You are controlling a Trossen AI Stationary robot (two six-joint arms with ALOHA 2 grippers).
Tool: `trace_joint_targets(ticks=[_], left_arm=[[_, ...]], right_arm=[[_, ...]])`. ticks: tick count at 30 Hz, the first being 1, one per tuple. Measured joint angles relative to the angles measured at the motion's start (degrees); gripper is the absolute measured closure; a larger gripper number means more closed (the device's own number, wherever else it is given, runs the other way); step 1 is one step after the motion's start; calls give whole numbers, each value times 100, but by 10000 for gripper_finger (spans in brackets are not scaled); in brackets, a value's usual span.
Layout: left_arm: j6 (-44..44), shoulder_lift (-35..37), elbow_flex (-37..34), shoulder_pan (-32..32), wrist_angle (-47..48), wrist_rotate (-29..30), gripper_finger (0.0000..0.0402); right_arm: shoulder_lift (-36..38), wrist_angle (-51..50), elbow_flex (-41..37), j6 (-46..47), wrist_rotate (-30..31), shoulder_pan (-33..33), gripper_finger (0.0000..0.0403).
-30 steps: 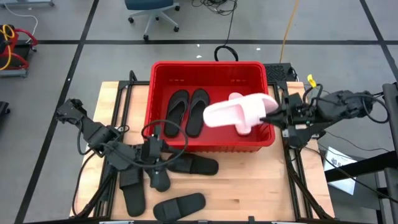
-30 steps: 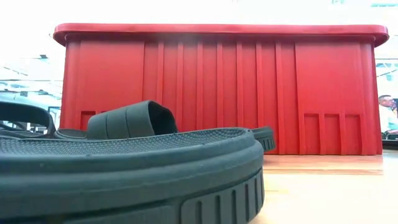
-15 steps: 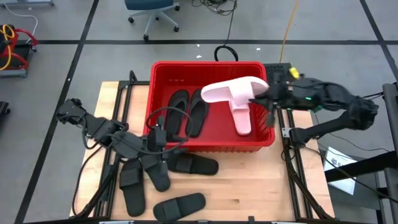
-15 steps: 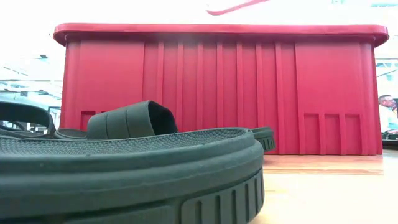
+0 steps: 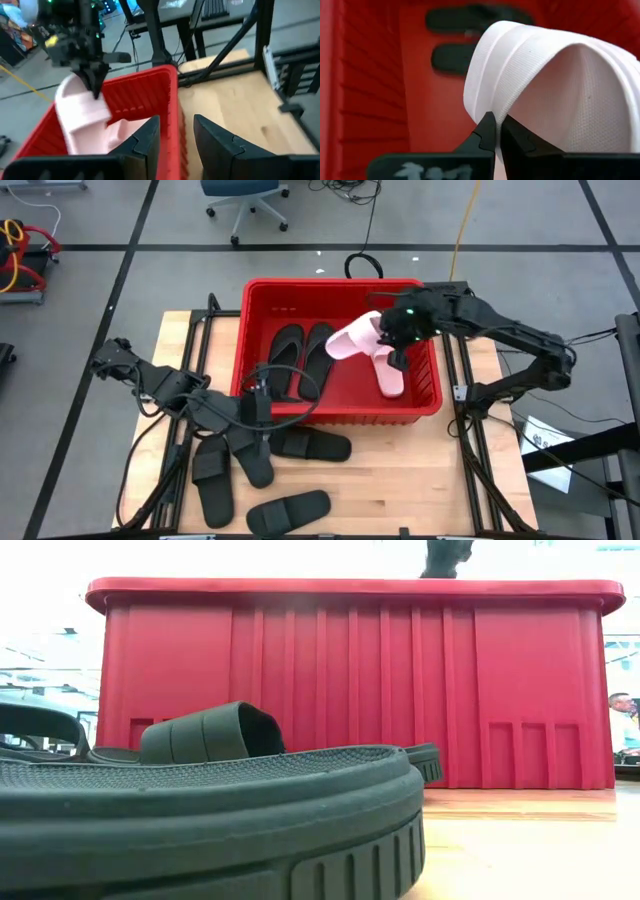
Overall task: Pick and place slides into bin
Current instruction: Put the pink slide into the red bin
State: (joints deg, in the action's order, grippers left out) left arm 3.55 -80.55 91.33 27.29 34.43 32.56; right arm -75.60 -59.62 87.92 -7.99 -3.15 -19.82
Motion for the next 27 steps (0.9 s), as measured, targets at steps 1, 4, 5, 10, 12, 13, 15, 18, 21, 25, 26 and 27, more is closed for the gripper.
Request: trace_joint_targets(ticks=[1,4,5,10,12,13,15,18,21,25,26,27], left_arm=[[59,0,0,-35,49,0,279],[141,0,0,-175,156,-5,279],[167,0,0,-236,214,-4,279],[252,0,0,-620,273,-4,279],[286,0,0,-801,244,-4,279],[277,0,0,-902,220,-4,279],[212,0,0,-1110,208,-3,279],[133,0,0,-1415,204,-4,279],[39,0,0,-1705,197,-4,279],[-36,0,0,-2025,171,-13,279],[-75,0,0,-2095,156,-58,279],[-103,0,0,-2163,145,-135,279]], right_arm=[[-98,-92,0,-81,-114,-59,403],[-330,-280,0,-296,-468,-202,403],[-390,-334,0,-362,-511,-235,403],[-680,-362,0,-904,-439,-375,403],[-811,-373,0,-1157,-452,-435,403],[-868,-410,0,-1283,-457,-472,403],[-965,-540,0,-1539,-449,-523,403],[-1053,-804,0,-1866,-440,-531,403],[-1059,-1039,0,-2195,-444,-529,403],[-1057,-1287,0,-2568,-448,-529,403],[-1057,-1308,0,-2638,-446,-529,403],[-1057,-1303,0,-2705,-446,-529,403]])
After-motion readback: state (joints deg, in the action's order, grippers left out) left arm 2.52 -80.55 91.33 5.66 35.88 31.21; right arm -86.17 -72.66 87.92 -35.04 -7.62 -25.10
